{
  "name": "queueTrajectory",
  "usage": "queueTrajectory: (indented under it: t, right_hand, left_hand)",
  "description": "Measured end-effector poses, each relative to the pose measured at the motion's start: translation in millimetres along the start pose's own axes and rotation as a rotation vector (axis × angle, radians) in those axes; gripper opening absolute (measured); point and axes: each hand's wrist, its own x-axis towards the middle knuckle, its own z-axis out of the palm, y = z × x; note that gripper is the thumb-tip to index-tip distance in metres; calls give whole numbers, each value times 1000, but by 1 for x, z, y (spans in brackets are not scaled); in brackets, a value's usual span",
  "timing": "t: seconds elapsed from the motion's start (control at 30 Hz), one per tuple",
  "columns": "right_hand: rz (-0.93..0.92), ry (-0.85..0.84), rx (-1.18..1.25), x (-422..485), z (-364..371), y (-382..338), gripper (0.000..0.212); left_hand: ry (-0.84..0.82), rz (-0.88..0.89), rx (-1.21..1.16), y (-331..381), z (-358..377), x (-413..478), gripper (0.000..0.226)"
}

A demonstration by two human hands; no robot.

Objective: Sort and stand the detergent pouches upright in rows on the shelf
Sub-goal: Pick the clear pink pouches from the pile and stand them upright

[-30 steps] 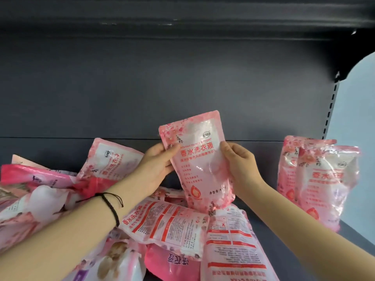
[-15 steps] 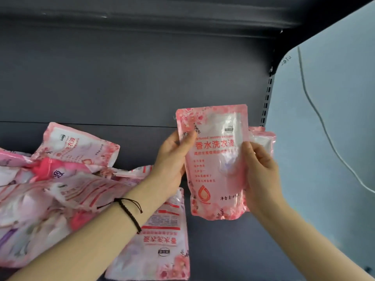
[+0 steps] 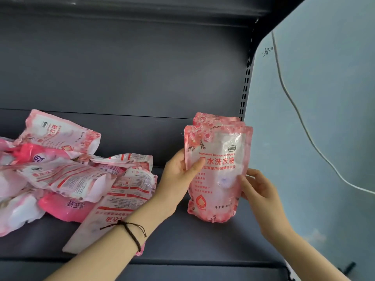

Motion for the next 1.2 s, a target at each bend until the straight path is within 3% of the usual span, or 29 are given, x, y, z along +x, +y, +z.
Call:
queueTrajectory:
  t: [0.2, 0.47, 0.63, 0.73, 0.8, 0.93, 1.07, 1.2]
  right_hand:
    - [40, -74, -86, 0, -15, 11, 18]
    - [-9, -9, -185, 18, -13, 17, 18]
    - [-85, -108, -780, 26, -27, -3, 2]
    - [-115, -232, -1269, 18, -24, -28, 17]
    - [-84, -316, -1470, 12, -22, -42, 26]
    - [-96, -446, -1556, -2, -4, -60, 22]
    - [-238, -543, -1534, -14, 38, -79, 26]
    - [-412, -582, -1597, -23, 84, -81, 26]
  left_hand:
    - [-17, -92, 202, -26, -10, -26, 31]
    - [-26, -10, 369, -34, -5, -9, 28]
    - [-192, -21, 645, -19, -25, -1, 29]
    - [-291, 32, 962, -1, -47, -5, 24]
    - [-377, 82, 1164, 11, -63, -11, 24]
    - [-502, 252, 1446, 34, -94, -26, 22]
    - [-626, 488, 1561, 44, -133, -39, 26]
    - [-737, 556, 1680, 52, -170, -47, 31]
